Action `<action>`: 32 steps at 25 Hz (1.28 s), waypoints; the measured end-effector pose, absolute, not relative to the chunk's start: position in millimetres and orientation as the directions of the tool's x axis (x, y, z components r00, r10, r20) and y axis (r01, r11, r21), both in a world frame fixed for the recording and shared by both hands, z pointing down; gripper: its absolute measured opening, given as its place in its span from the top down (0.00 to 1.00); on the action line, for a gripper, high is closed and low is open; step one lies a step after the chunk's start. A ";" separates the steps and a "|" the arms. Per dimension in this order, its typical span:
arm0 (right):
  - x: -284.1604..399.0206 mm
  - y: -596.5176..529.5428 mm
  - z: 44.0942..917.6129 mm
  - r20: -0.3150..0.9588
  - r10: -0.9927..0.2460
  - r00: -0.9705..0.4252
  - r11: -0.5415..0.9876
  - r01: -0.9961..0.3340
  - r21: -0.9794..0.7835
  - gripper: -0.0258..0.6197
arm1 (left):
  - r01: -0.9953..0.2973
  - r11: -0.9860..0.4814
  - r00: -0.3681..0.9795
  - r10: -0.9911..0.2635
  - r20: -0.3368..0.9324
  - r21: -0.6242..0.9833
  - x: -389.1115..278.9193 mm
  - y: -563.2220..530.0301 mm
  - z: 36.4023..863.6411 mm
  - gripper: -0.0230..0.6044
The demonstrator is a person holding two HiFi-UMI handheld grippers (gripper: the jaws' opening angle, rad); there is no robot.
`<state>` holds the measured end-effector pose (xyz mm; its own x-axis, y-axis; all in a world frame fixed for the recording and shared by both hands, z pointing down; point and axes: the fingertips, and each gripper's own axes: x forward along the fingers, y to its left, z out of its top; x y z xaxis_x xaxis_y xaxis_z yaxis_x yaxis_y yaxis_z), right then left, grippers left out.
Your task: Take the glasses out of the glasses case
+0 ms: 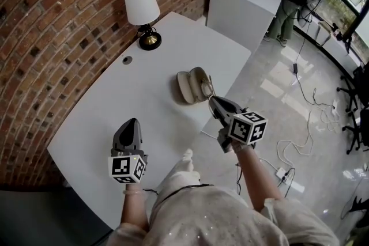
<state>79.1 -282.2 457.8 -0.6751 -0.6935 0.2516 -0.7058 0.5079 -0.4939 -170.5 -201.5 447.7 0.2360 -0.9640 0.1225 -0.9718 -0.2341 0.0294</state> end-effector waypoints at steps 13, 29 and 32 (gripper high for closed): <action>94.3 -277.1 438.2 0.223 -0.735 -0.640 0.526 -0.746 -0.409 0.93 | -0.972 -0.233 0.233 -0.969 0.083 0.011 -174.8 -205.3 427.1 0.95; 107.7 -262.0 423.9 0.179 -0.769 -0.613 0.525 -0.767 -0.369 0.93 | -0.972 -0.233 0.232 -0.972 0.042 -0.012 -174.1 -194.0 407.2 0.95; 107.7 -259.3 422.3 0.174 -0.771 -0.613 0.527 -0.767 -0.365 0.93 | -0.974 -0.226 0.225 -0.974 0.039 -0.017 -177.2 -190.8 404.9 0.95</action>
<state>107.7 -259.3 422.3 -0.6125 -0.7710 0.1742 -0.7673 0.5271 -0.3653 -177.2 -190.8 404.9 0.2253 -0.9735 0.0387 -0.9739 -0.2261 -0.0173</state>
